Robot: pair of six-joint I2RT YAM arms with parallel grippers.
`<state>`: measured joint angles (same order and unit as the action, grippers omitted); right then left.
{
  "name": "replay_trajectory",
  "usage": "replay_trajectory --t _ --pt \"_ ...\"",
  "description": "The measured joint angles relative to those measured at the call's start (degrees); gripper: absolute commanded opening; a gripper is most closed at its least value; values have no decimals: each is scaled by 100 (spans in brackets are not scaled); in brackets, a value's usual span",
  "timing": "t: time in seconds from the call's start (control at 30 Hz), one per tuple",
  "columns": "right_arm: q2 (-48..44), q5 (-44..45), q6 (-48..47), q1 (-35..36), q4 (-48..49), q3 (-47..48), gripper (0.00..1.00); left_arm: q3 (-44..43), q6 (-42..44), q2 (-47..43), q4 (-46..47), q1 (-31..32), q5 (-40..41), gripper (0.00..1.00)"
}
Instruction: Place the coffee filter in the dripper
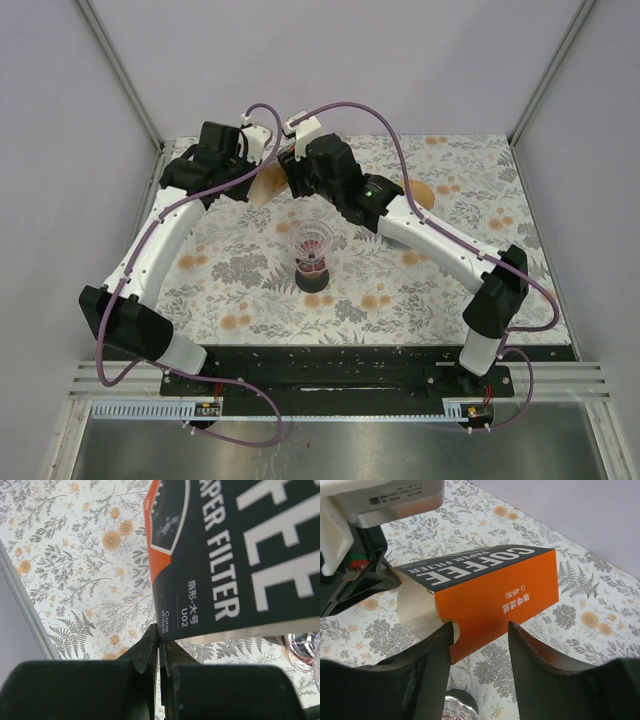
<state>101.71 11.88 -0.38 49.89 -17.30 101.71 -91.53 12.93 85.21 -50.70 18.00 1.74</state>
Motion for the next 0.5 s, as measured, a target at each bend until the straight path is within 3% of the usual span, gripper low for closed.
replay_trajectory --t 0.13,0.33,0.47,0.5 --pt "52 297 -116 0 15 50 37 0 -33 -52 -42 61 -162 0" --pt "170 739 -345 0 28 103 2 -2 -81 -186 -116 66 -452 0" --pt "267 872 -428 -7 22 103 0 -70 -98 -256 -271 81 -782 0" --pt "278 872 -428 -7 22 103 0 -87 -96 -264 -293 81 -846 9"
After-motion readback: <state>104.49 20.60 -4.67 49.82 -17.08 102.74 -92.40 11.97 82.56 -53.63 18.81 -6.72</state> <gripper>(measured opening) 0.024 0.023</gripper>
